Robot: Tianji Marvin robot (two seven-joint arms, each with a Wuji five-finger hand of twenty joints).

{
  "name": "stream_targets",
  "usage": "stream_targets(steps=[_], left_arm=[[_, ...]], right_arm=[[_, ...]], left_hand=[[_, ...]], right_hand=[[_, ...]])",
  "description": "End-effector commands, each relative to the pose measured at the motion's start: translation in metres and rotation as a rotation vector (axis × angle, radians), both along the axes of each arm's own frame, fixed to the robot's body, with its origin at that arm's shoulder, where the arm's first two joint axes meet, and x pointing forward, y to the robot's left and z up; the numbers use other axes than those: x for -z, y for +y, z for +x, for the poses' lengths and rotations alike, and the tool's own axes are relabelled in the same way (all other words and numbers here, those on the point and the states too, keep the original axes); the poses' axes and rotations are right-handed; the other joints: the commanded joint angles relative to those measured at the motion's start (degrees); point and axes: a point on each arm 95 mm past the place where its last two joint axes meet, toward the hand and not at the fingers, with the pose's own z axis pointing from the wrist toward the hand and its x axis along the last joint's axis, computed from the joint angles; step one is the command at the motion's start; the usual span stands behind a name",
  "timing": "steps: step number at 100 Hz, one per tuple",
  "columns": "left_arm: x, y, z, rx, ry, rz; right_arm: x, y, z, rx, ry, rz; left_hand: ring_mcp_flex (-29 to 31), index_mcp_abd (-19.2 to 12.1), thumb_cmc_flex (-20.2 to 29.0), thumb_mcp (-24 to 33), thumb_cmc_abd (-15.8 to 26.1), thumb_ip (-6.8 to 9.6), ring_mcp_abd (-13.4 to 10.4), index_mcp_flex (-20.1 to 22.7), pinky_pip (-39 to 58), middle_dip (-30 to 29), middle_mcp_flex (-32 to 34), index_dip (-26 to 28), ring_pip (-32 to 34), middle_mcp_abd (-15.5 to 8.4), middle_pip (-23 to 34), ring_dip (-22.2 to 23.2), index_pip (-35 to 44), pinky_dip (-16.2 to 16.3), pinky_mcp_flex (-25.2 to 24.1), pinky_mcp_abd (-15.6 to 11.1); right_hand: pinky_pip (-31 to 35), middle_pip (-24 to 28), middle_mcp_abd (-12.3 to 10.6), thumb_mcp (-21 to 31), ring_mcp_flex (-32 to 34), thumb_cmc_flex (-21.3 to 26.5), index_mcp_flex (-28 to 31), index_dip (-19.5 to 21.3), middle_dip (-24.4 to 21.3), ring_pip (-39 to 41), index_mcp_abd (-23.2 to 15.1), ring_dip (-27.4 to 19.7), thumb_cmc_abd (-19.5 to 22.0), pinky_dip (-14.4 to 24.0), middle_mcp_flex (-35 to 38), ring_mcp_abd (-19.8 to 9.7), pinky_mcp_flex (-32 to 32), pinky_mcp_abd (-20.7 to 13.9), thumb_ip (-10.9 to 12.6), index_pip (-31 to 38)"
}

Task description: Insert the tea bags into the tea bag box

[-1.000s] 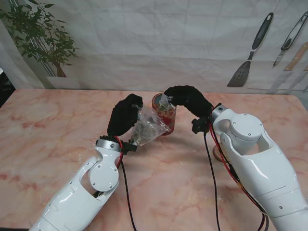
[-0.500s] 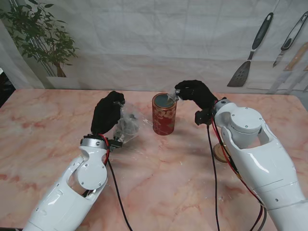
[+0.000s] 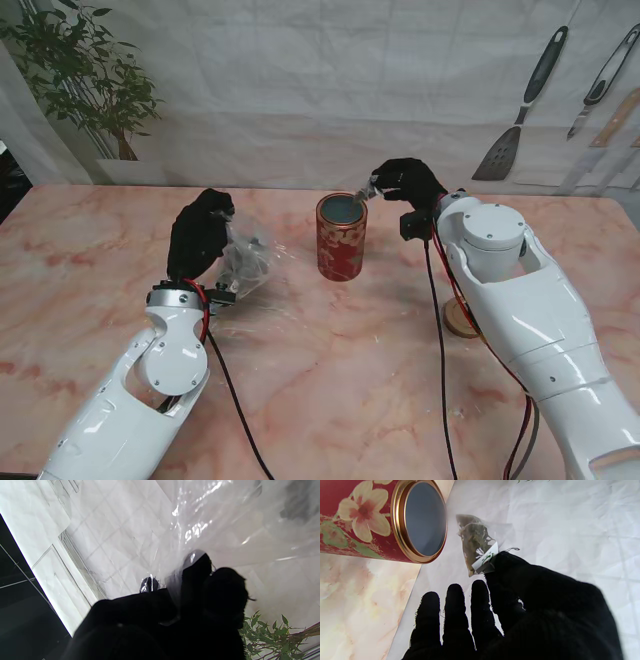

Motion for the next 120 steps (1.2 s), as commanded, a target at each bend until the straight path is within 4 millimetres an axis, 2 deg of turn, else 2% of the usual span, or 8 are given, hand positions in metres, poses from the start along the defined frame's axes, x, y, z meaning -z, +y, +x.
stream_targets(steps=[1,30,77,111,120], left_arm=[[-0.004,0.001,-0.001,0.002,-0.005,0.002],[-0.005,0.002,-0.003,-0.002,-0.006,0.000],[-0.005,0.001,-0.002,0.001,0.005,0.002],[-0.005,0.001,0.000,0.006,0.014,0.008],[-0.005,0.001,0.000,0.008,0.017,0.010]], right_arm=[[-0.002,0.007,0.006,-0.009,0.010,-0.001],[0.004,0.018,0.020,-0.012,0.057,-0.059],[0.014,0.037,0.026,-0.062,0.098,-0.141],[0.017,0.050,0.036,-0.049,0.112,-0.194],[0.016,0.052,0.038,-0.036,0.117,-0.189]], left_hand=[[0.16,-0.99,6.72,2.29,0.91,-0.89,3.27,-1.31,0.04,1.90,0.39,0.30,0.77,-4.75,1.78,0.38,0.04,-1.36,1.17,-4.15],[0.17,-0.84,6.72,2.35,0.85,-0.88,3.27,-1.24,0.11,1.97,0.40,0.33,0.76,-4.72,1.72,0.39,-0.03,-1.34,1.18,-4.19],[0.22,-0.93,6.74,2.32,0.86,-0.91,3.29,-1.23,0.16,2.01,0.44,0.44,0.81,-4.74,1.67,0.41,-0.14,-1.33,1.19,-4.30],[0.24,-0.91,6.70,2.34,0.82,-0.88,3.27,-1.21,0.19,2.04,0.45,0.50,0.84,-4.73,1.66,0.43,-0.19,-1.33,1.20,-4.23],[0.25,-0.93,6.71,2.37,0.87,-0.88,3.28,-1.19,0.21,2.05,0.47,0.51,0.85,-4.73,1.67,0.44,-0.19,-1.32,1.20,-4.23]], right_hand=[[0.33,1.37,-1.34,2.48,0.27,0.64,2.69,0.19,0.48,1.25,-1.94,0.77,-0.96,1.18,0.54,-2.09,0.17,-2.59,2.55,1.53],[0.56,1.69,-1.45,2.30,0.32,0.58,2.56,0.09,0.76,1.51,-2.08,0.89,-0.76,1.16,0.48,-2.15,0.23,-2.59,2.53,1.69],[1.00,2.05,-1.48,1.53,0.32,0.36,2.04,-0.65,1.06,1.90,-2.82,1.02,-0.29,1.03,0.37,-2.16,0.26,-2.46,2.44,1.95],[1.82,2.72,-1.62,0.90,0.90,-0.45,2.03,-2.23,1.32,2.64,-3.61,1.23,-0.35,0.98,0.89,-2.11,0.51,-2.44,2.84,2.71],[2.39,3.36,-1.55,-0.62,1.02,-1.08,2.05,-3.64,1.60,3.37,-4.20,1.48,-0.33,0.80,1.00,-2.13,0.46,-2.31,2.61,3.36]])
